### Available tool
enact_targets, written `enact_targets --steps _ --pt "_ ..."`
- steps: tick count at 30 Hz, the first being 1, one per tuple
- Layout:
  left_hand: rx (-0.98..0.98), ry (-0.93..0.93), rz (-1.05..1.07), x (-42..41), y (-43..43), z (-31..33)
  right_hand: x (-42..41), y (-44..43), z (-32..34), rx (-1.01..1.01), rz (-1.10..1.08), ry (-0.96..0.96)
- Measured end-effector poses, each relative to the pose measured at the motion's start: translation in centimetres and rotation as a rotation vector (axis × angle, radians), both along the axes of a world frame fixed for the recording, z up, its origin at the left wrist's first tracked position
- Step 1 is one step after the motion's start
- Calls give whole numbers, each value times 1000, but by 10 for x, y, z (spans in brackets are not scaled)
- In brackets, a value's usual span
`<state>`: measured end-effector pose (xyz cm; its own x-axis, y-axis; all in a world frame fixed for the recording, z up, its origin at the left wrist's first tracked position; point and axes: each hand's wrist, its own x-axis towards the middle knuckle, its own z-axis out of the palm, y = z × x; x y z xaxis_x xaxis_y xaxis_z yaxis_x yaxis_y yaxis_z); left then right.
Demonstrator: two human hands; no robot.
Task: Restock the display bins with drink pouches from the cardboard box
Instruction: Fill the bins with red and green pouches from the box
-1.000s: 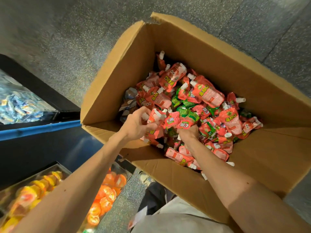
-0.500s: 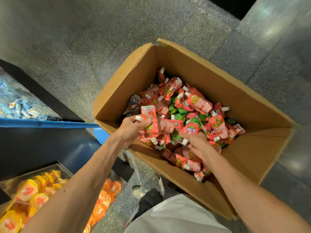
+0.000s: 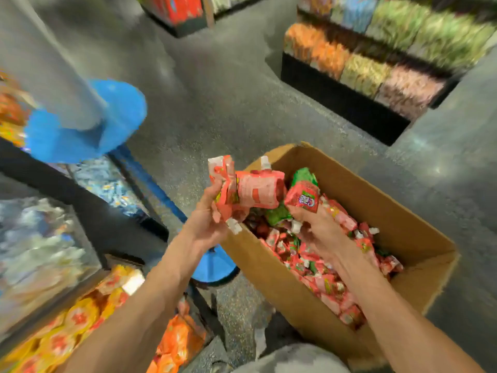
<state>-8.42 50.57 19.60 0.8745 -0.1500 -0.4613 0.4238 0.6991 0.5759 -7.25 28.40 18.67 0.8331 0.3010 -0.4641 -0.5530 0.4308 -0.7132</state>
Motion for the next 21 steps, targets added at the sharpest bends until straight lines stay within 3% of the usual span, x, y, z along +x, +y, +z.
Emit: enact_targets --steps 5,8,14,21 --pt "25 -230 160 -67 59 90 -29 96 65 47 259 -215" --pt "104 -271 239 -113 107 108 -58 150 96 28 395 -360" --pt "18 -239 438 -215 196 108 -117 248 114 27 642 -413" --pt "-25 -298 621 -300 241 130 -173 326 141 138 937 -330"
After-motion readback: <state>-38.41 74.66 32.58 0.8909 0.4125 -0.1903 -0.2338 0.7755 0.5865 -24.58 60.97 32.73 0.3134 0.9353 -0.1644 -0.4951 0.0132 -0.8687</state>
